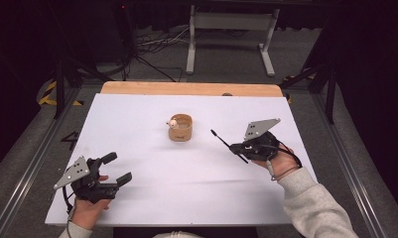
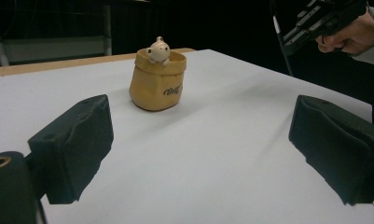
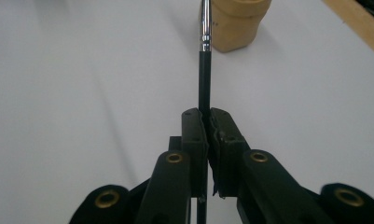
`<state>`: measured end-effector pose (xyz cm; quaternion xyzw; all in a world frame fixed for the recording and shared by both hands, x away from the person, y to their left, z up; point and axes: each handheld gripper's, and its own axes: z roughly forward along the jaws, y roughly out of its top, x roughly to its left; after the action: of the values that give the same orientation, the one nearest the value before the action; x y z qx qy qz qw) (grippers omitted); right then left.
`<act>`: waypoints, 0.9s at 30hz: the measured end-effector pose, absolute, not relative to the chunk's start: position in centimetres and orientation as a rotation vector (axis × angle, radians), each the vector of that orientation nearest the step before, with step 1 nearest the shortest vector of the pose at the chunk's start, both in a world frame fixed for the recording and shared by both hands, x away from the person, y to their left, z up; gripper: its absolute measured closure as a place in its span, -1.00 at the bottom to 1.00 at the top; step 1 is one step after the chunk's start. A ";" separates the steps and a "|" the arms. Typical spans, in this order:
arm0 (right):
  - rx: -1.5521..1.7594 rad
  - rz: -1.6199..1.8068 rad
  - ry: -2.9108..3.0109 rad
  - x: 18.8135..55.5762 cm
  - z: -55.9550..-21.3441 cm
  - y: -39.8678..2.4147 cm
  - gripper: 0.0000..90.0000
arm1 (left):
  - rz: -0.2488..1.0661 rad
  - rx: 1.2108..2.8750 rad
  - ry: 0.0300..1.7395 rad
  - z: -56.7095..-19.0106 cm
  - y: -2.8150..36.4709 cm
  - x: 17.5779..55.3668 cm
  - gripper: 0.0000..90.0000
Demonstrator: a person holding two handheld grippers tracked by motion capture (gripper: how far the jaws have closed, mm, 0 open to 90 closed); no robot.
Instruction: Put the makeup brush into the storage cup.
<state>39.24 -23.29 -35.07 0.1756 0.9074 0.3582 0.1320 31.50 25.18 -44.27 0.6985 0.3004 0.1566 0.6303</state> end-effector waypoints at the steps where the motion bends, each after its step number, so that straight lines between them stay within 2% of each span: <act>1: 0.517 1.067 2.615 39.2 -35.0 -23.4 0.90 | 0.357 1.599 0.688 -44.3 25.2 31.5 -0.84; 11: 0.607 1.346 2.447 39.1 -35.2 -24.4 0.90 | 0.355 1.597 0.689 -44.3 25.2 31.5 -0.84; 27: 0.677 1.609 2.191 38.8 -36.3 -25.4 0.90 | 0.359 1.602 0.691 -44.3 25.2 31.5 -0.83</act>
<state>38.79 -25.45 -36.25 0.2382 0.7708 0.5660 0.1695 31.52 25.24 -44.28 0.6993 0.3016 0.1565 0.6289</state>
